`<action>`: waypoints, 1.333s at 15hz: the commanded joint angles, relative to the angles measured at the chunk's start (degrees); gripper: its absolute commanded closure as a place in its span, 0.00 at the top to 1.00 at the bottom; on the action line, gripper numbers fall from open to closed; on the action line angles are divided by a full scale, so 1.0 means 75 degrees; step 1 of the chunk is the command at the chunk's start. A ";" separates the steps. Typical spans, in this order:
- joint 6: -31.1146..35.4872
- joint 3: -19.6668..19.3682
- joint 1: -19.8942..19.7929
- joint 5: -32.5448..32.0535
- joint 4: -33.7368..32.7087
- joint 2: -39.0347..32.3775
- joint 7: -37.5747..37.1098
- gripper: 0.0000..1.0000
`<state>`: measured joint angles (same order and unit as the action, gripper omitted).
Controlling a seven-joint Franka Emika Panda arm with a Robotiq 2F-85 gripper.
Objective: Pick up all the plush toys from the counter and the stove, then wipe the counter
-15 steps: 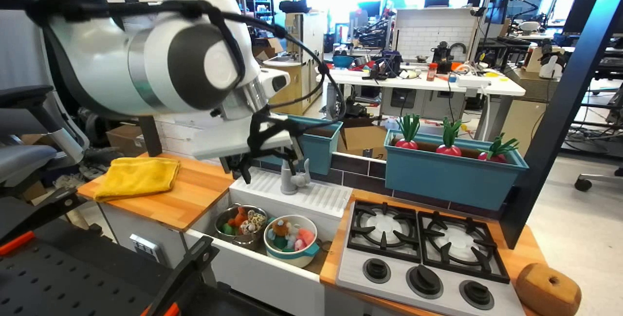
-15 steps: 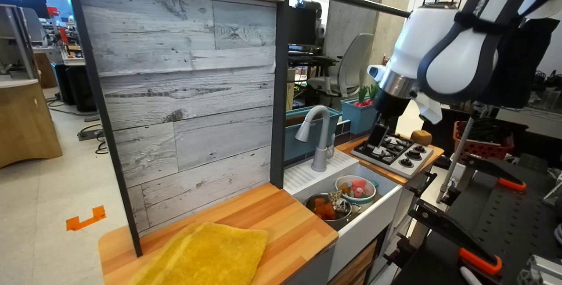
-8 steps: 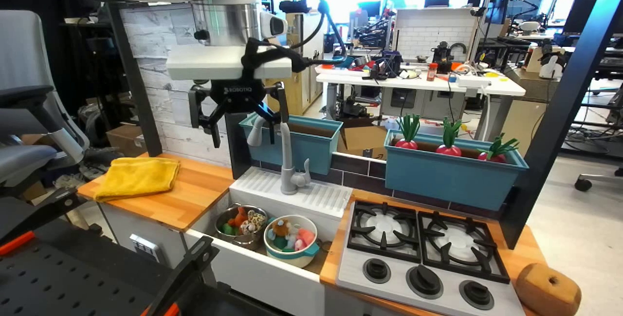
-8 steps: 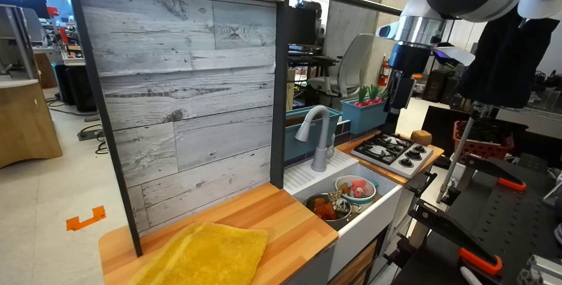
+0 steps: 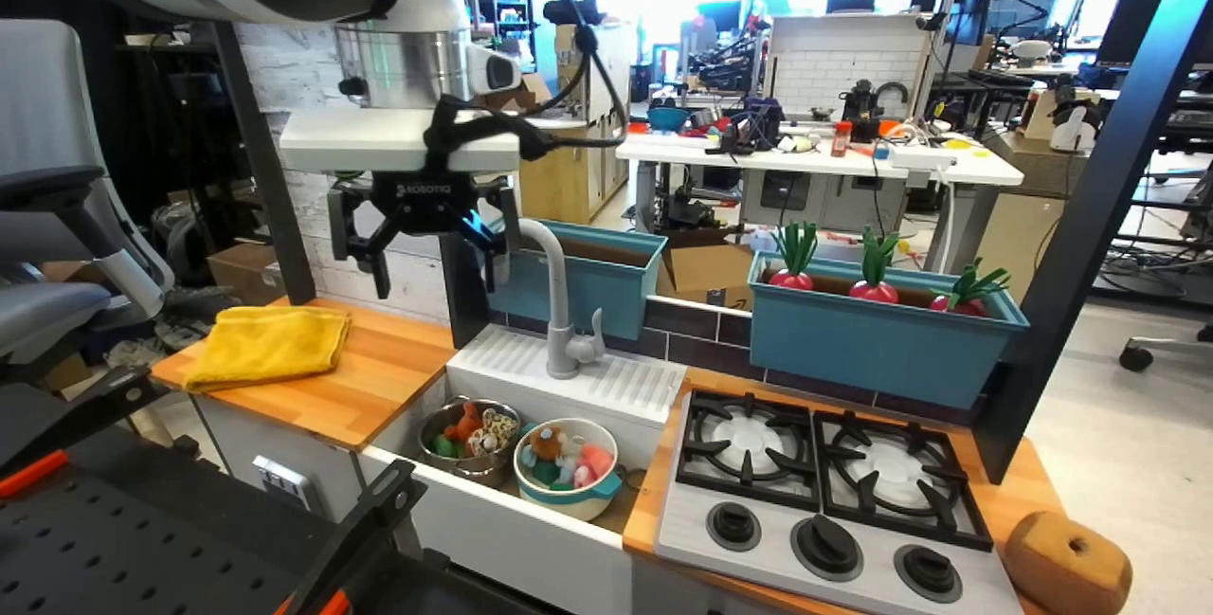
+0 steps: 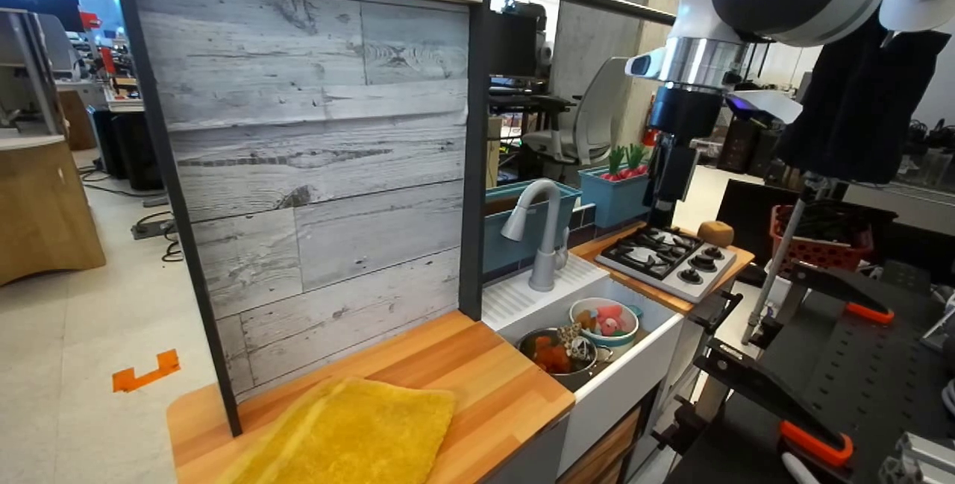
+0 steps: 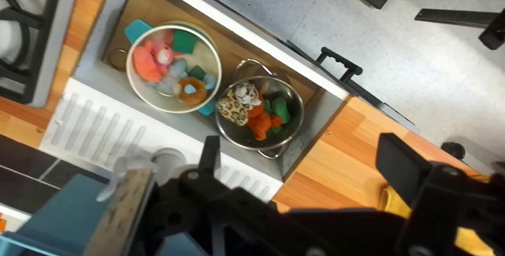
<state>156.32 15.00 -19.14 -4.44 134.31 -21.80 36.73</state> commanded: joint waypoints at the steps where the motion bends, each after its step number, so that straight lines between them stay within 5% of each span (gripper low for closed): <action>1: 0.0460 -0.0007 0.1312 0.0303 -0.0027 -0.0159 -0.0889 1.00; 9: 0.1045 0.0650 0.3156 0.1638 -0.2242 -0.2448 -0.3778 1.00; 10: 0.1026 0.0643 0.3063 0.1425 -0.1591 -0.1818 -0.3575 1.00; 14: 0.1024 0.0626 0.3172 0.1419 -0.2190 -0.2495 -0.3772 1.00; 16: -0.0029 0.0892 0.2905 0.1682 -0.2250 -0.2336 -0.3831 1.00; 20: -0.0721 -0.0115 0.4017 0.1136 -0.2947 -0.2440 -0.4755 1.00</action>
<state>154.91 19.33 4.99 6.26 116.14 -40.21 6.59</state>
